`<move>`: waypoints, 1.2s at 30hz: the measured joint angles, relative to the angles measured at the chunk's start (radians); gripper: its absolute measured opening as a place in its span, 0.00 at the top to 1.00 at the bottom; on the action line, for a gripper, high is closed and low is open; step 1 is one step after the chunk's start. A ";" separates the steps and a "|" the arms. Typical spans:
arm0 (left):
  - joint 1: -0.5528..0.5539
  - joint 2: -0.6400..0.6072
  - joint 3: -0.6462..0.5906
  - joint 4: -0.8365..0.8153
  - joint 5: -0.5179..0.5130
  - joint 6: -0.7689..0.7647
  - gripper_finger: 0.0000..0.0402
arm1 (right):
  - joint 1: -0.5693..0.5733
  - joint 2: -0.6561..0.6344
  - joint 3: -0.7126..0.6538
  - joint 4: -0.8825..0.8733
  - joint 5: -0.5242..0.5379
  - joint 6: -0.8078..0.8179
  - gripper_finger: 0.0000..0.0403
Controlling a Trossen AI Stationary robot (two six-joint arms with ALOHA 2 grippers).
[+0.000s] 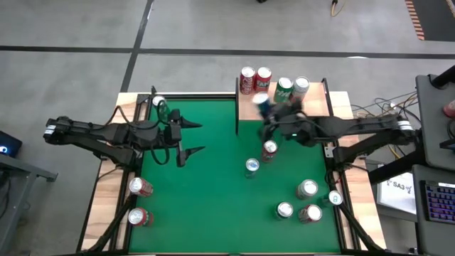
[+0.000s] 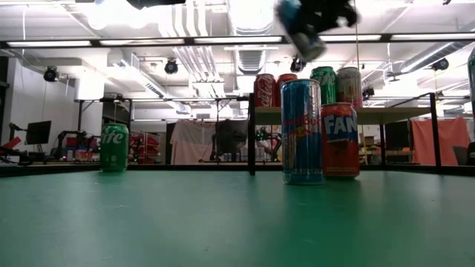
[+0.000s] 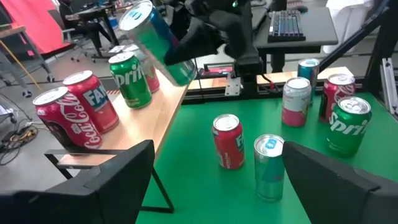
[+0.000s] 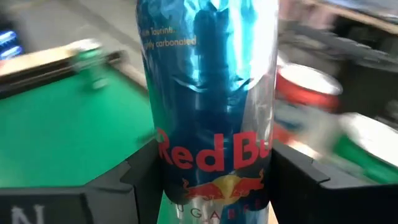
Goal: Place canned beverage on shelf
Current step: Put the top blue soda can on the shelf
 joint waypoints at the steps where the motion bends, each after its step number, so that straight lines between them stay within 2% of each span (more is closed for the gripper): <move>1: 0.000 0.000 -0.002 0.009 -0.001 0.000 0.16 | -0.002 -0.045 -0.043 0.002 0.039 0.029 0.48; 6: 0.000 0.013 -0.007 0.039 -0.035 0.032 0.16 | -0.036 -0.265 -0.255 0.013 0.190 0.196 0.48; 10: 0.001 0.025 -0.007 0.043 -0.079 0.049 0.16 | -0.085 -0.409 -0.380 0.023 0.217 0.302 0.48; 14: 0.001 0.040 -0.008 0.042 -0.108 0.049 0.16 | -0.102 -0.484 -0.468 0.025 0.293 0.362 0.48; 24: 0.000 0.037 -0.070 0.066 -0.167 0.054 0.16 | -0.101 -0.445 -0.574 0.076 0.452 0.453 0.48; 29: 0.001 -0.005 -0.140 0.117 -0.187 0.066 0.16 | -0.101 -0.407 -0.587 0.074 0.509 0.492 0.48; 36: 0.001 -0.083 -0.156 0.095 -0.188 0.080 0.16 | -0.101 -0.358 -0.602 0.069 0.565 0.556 0.48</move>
